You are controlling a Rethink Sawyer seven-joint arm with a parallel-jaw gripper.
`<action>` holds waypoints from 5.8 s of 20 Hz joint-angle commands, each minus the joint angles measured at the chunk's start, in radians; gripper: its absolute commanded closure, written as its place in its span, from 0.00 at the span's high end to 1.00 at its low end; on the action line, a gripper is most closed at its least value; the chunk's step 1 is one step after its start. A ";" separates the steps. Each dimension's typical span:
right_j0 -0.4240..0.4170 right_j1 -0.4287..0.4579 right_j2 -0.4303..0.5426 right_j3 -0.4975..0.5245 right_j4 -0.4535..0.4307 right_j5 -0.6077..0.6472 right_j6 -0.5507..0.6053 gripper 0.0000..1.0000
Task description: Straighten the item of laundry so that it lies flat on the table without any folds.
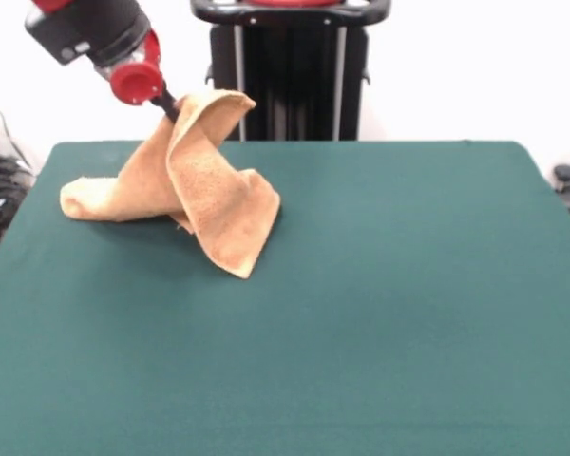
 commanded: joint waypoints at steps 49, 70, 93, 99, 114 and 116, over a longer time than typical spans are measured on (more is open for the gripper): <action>-0.143 0.545 0.083 -0.804 -0.073 -0.444 0.420 0.00; -0.291 0.636 0.051 -1.158 0.146 -0.483 0.596 0.00; -0.369 0.677 -0.089 -1.290 0.243 -0.277 0.476 0.00; -0.408 0.706 -0.126 -1.369 0.284 -0.257 0.469 0.00; -0.489 0.745 -0.254 -1.482 0.402 -0.218 0.426 0.00; -0.500 0.750 -0.275 -1.496 0.414 -0.216 0.420 0.00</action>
